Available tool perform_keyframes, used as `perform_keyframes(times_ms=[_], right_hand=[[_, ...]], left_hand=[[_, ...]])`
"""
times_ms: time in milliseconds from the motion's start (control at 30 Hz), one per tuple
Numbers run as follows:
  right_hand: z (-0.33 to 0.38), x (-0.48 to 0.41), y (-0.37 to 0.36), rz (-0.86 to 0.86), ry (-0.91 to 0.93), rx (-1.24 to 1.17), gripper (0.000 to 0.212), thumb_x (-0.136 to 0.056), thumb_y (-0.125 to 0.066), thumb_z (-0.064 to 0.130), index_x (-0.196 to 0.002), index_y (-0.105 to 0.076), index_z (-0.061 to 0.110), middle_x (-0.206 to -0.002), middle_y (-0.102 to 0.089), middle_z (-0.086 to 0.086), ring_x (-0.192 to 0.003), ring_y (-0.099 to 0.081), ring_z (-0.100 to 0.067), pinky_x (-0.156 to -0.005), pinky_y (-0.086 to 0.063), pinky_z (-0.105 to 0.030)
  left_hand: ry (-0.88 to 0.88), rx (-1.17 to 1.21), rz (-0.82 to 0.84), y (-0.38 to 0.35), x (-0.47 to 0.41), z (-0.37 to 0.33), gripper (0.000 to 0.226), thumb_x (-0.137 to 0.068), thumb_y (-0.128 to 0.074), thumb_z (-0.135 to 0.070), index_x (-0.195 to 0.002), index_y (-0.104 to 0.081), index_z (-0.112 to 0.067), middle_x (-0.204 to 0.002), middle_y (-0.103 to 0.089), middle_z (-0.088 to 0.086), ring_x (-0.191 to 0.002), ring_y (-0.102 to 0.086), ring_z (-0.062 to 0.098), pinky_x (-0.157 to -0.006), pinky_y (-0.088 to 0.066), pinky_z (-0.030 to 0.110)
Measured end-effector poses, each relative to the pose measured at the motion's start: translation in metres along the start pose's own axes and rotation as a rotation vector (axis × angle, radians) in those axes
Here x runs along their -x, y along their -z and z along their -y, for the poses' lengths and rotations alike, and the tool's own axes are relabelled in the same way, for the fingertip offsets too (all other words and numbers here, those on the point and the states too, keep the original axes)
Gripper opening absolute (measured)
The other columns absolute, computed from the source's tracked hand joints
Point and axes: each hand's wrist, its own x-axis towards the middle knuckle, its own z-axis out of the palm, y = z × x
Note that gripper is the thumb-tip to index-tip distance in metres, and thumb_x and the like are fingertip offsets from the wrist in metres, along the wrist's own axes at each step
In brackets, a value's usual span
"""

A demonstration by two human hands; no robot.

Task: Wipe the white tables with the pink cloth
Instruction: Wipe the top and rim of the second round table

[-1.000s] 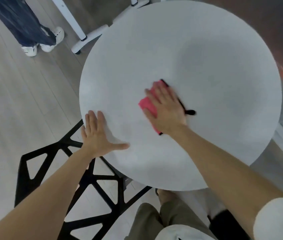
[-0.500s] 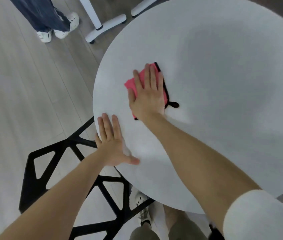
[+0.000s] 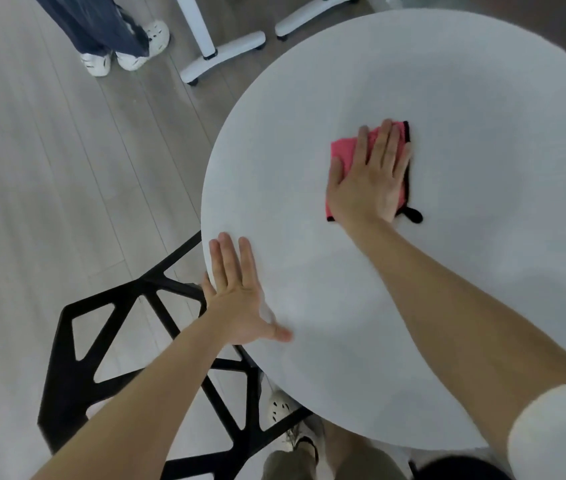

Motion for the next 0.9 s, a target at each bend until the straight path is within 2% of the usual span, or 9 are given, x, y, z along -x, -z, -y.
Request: perform_keyframes(times_ms=[167, 300, 400, 500, 567, 633, 767, 833, 900], right_hand=[[0.116, 0.017, -0.014, 0.08, 0.549, 0.022, 0.082, -0.107, -0.023, 0.054, -0.172, -0.015, 0.003, -0.177, -0.012, -0.028, -0.167, -0.008, -0.04, -0.134, -0.008, -0.058], [0.075, 0.012, -0.015, 0.097, 0.888, 0.028, 0.081, -0.103, -0.038, 0.049, -0.165, -0.032, -0.003, -0.178, -0.021, -0.021, -0.167, -0.015, -0.033, -0.135, -0.013, -0.051], [0.019, -0.034, -0.012, 0.04, 0.631, -0.088, 0.063, -0.104, -0.049, 0.04, -0.154, -0.048, 0.002, -0.176, -0.03, -0.017, -0.166, -0.023, -0.031, -0.136, -0.014, -0.047], [0.01, -0.076, -0.005, -0.029, 0.102, -0.063, 0.066, -0.106, -0.037, 0.038, -0.158, -0.041, -0.001, -0.176, -0.026, -0.021, -0.166, -0.021, -0.034, -0.136, -0.011, -0.051], [0.051, -0.075, -0.003, -0.008, -0.024, -0.044, 0.071, -0.108, -0.033, 0.039, -0.164, -0.032, -0.004, -0.176, -0.022, -0.025, -0.166, -0.016, -0.038, -0.135, -0.009, -0.055], [0.107, -0.048, -0.009, 0.022, 0.241, 0.007, 0.073, -0.11, -0.028, 0.041, -0.166, -0.027, -0.005, -0.176, -0.02, -0.027, -0.166, -0.013, -0.041, -0.135, -0.009, -0.056], [0.157, 0.011, -0.029, 0.078, 1.081, -0.01, 0.061, -0.109, -0.033, 0.043, -0.155, -0.055, 0.008, -0.169, -0.044, -0.013, -0.164, -0.029, -0.032, -0.135, -0.013, -0.053], [0.134, -0.001, -0.031, 0.05, 1.125, -0.065, 0.058, -0.111, -0.036, 0.046, -0.156, -0.056, 0.015, -0.169, -0.046, -0.008, -0.163, -0.031, -0.027, -0.135, -0.016, -0.049], [0.097, -0.026, -0.025, 0.01, 0.943, -0.07, 0.061, -0.112, -0.036, 0.05, -0.16, -0.051, 0.016, -0.171, -0.043, -0.01, -0.164, -0.029, -0.03, -0.135, -0.019, -0.05]], left_hand=[[-0.025, 0.02, -0.013, -0.002, 0.002, -0.002, 0.186, -0.056, -0.093, -0.079, -0.139, 0.062, -0.02, -0.136, 0.076, 0.007, -0.131, 0.069, 0.029, -0.127, 0.011, 0.072], [-0.031, 0.02, -0.007, 0.0, 0.002, -0.002, 0.186, -0.055, -0.093, -0.079, -0.14, 0.062, -0.02, -0.136, 0.076, 0.007, -0.13, 0.07, 0.029, -0.127, 0.012, 0.072], [-0.025, 0.002, -0.006, 0.0, 0.0, -0.002, 0.187, -0.054, -0.092, -0.081, -0.138, 0.063, -0.02, -0.135, 0.076, 0.008, -0.129, 0.07, 0.03, -0.127, 0.013, 0.072], [-0.023, 0.002, -0.014, -0.001, 0.0, 0.002, 0.187, -0.054, -0.092, -0.082, -0.138, 0.063, -0.019, -0.136, 0.075, 0.009, -0.129, 0.07, 0.031, -0.127, 0.014, 0.071], [-0.032, 0.011, -0.017, -0.002, 0.0, 0.003, 0.186, -0.055, -0.092, -0.081, -0.139, 0.062, -0.019, -0.137, 0.075, 0.009, -0.129, 0.07, 0.03, -0.126, 0.015, 0.07], [-0.041, 0.025, -0.022, -0.003, 0.0, 0.002, 0.185, -0.057, -0.093, -0.079, -0.14, 0.061, -0.02, -0.137, 0.075, 0.007, -0.129, 0.07, 0.029, -0.126, 0.015, 0.069], [-0.04, 0.043, -0.026, -0.003, 0.001, 0.001, 0.184, -0.057, -0.094, -0.077, -0.142, 0.06, -0.021, -0.137, 0.075, 0.006, -0.131, 0.069, 0.029, -0.127, 0.014, 0.069], [-0.046, 0.036, -0.032, -0.004, 0.001, 0.001, 0.185, -0.056, -0.093, -0.079, -0.142, 0.06, -0.021, -0.138, 0.075, 0.007, -0.132, 0.069, 0.029, -0.127, 0.012, 0.07], [-0.048, 0.016, -0.036, -0.004, 0.001, 0.001, 0.185, -0.056, -0.092, -0.081, -0.141, 0.061, -0.02, -0.138, 0.074, 0.007, -0.131, 0.069, 0.029, -0.128, 0.011, 0.071]])
